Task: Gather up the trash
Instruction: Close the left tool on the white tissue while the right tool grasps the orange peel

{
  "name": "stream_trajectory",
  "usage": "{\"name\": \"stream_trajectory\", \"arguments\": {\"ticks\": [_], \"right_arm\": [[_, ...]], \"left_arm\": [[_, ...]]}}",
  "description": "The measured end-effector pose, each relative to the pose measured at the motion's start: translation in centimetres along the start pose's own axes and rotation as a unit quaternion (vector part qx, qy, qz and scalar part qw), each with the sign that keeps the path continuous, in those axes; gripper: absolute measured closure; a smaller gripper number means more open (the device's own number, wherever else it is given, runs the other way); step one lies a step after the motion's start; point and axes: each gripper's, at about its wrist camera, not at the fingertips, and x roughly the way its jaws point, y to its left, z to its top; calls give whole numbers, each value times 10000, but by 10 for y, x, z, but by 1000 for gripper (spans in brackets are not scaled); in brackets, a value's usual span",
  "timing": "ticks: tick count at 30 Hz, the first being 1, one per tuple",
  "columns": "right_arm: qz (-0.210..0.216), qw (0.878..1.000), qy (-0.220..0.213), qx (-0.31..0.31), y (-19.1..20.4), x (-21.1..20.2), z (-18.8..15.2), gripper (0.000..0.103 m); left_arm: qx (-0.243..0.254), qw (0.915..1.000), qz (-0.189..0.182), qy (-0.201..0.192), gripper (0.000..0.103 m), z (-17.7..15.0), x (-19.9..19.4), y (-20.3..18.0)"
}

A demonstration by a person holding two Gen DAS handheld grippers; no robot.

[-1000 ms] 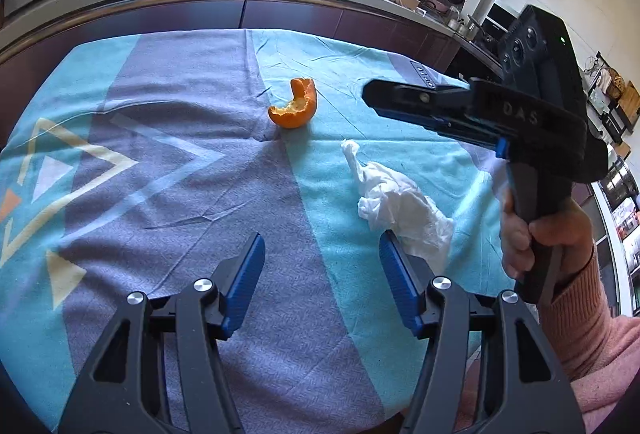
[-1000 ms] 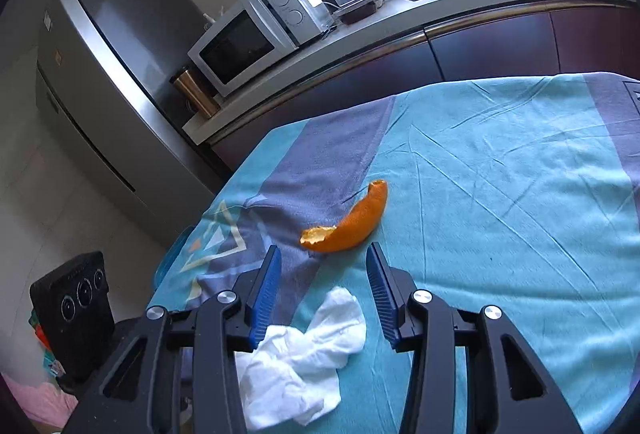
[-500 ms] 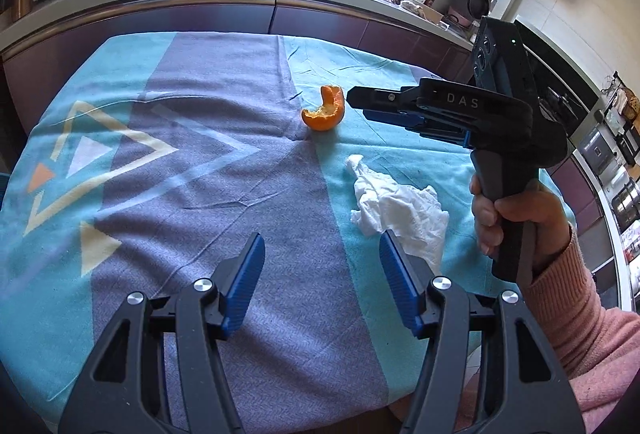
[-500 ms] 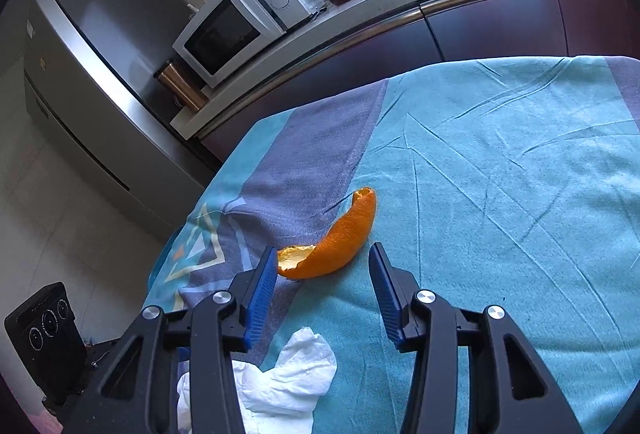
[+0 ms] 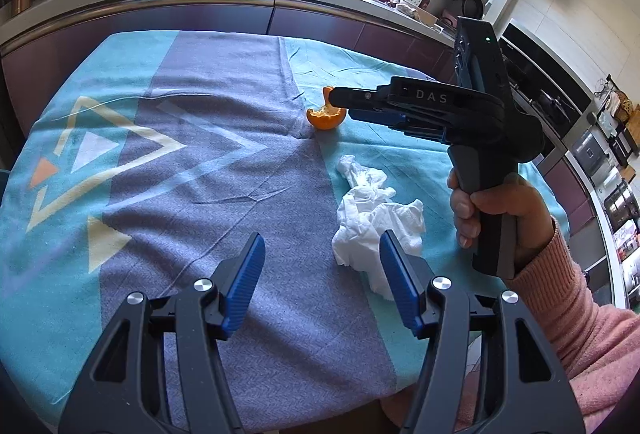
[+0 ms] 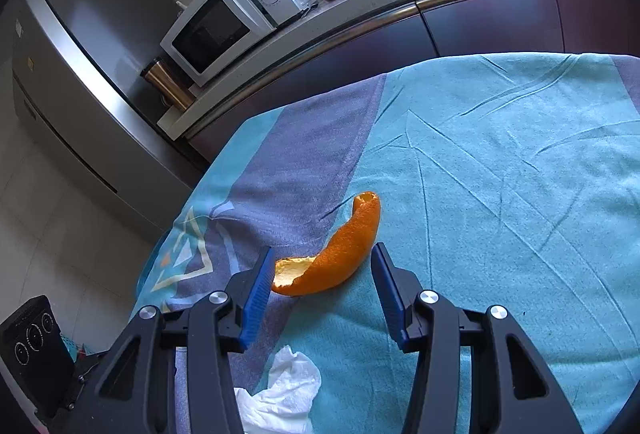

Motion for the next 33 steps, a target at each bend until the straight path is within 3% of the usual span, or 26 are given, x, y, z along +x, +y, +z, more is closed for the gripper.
{"name": "stream_trajectory", "arguments": {"ticks": [11,20,25,27,30,33], "right_arm": [[-172,9998,-14,32,4,3,0,56],[-87,9999,-8,103,-4,5,-1,61],[-68,9999,2,134,-7,5,0,75],[-73,9999,-7,155,-10,5,0,81],[-49,9998,-40,187,-11,3,-1,92],[-21,9998,-101,156,-7,-1,-3,93]], "left_arm": [[174,9982,-568,115,44,9,19,-14],[86,9982,-491,343,46,9,40,-20],[149,9979,-404,476,68,10,53,-24],[116,9974,-471,534,84,10,55,-22],[40,9979,-409,495,90,9,53,-18],[-45,9983,-414,404,92,9,46,-16]]}}
